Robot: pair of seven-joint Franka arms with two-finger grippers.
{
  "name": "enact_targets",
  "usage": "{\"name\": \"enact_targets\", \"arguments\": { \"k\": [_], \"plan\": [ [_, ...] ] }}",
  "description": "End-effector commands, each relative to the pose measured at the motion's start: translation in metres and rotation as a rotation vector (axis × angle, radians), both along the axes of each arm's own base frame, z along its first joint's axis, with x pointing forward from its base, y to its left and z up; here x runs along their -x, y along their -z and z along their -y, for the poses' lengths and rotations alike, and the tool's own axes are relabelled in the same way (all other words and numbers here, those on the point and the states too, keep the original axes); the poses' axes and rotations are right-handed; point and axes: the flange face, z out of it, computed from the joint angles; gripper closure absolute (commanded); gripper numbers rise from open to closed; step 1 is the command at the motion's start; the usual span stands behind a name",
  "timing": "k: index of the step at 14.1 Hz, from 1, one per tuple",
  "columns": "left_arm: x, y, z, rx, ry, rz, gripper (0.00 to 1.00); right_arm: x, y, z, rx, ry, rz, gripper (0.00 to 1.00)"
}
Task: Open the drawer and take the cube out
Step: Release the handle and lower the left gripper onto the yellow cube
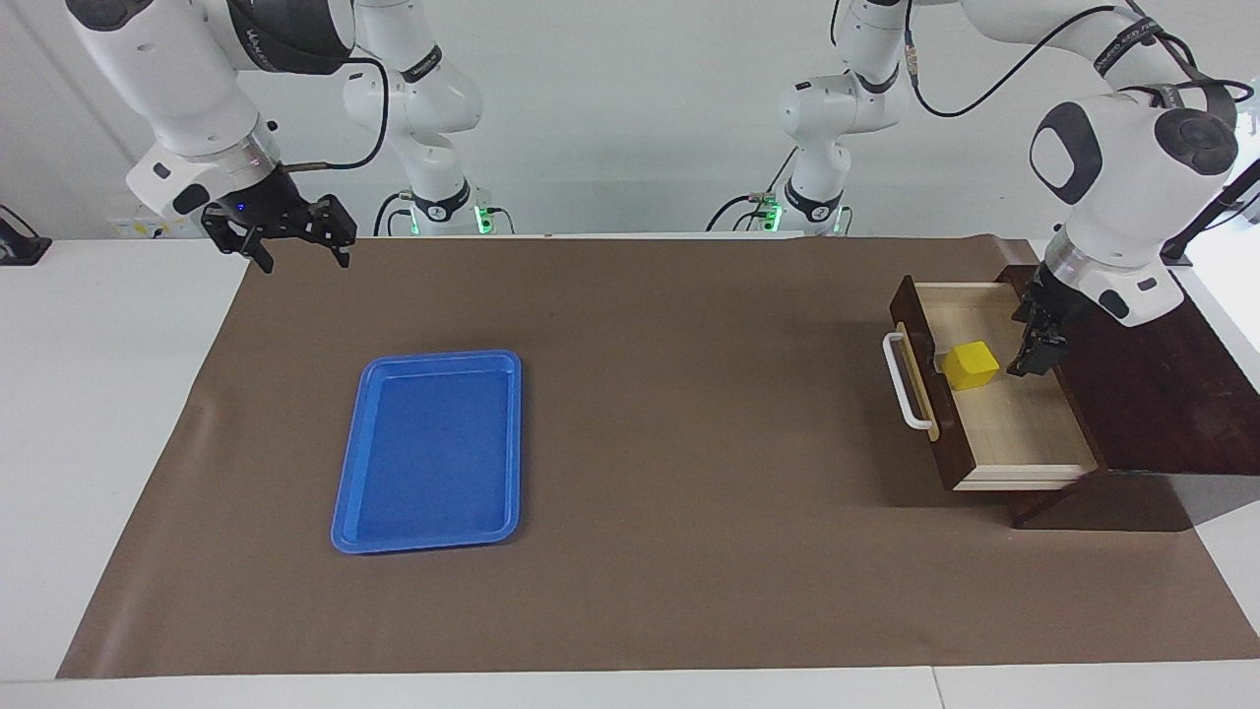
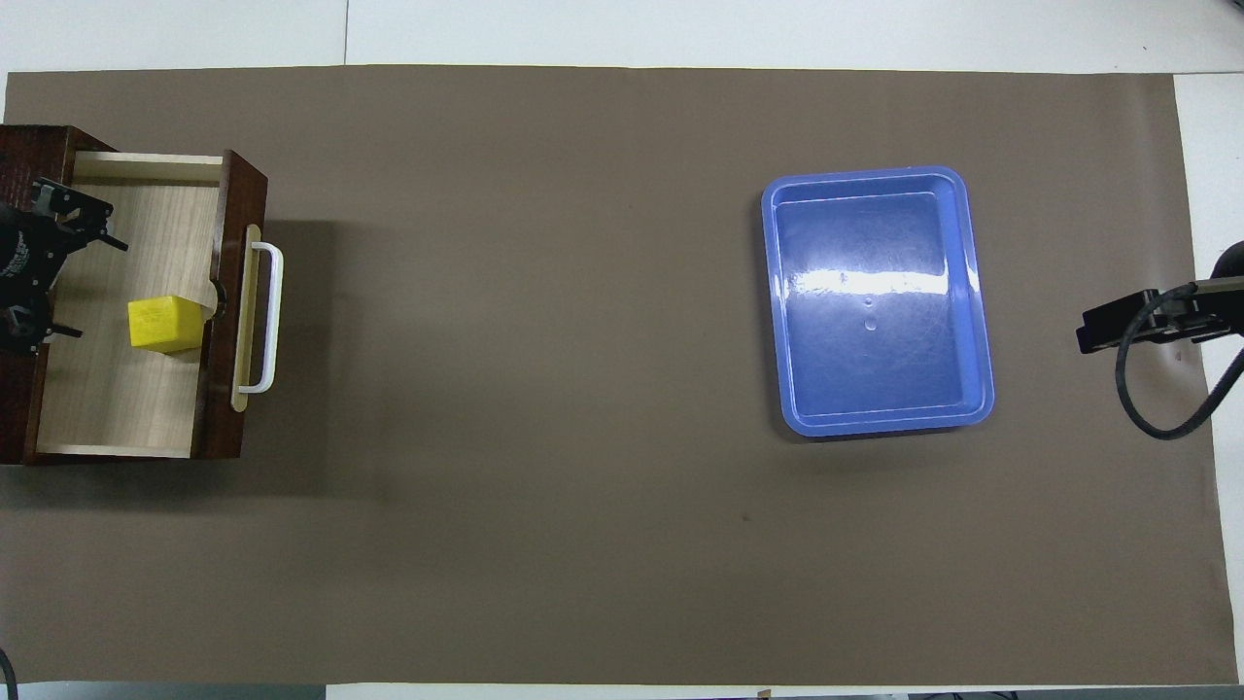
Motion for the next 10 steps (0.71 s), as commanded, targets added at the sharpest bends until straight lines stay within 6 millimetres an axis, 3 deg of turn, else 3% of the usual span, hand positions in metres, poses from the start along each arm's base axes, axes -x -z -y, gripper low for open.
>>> {"name": "enact_targets", "arguments": {
  "k": [1,3,7,10],
  "plan": [
    [0.03,0.018,0.003,0.017,-0.235,0.064,0.0,0.002,0.001,0.0,0.017,-0.008,0.025,0.0],
    [0.036,0.026,-0.012,0.015,-0.345,0.053,0.0,0.003,0.002,-0.001,0.017,-0.011,0.042,0.0],
    [0.045,0.052,-0.01,0.032,-0.427,0.071,0.0,0.012,0.017,-0.006,0.005,0.054,0.029,0.0],
    [0.04,0.059,-0.01,0.048,-0.473,0.1,0.0,0.019,0.03,-0.019,-0.025,0.194,0.017,0.0]
  ]
}}
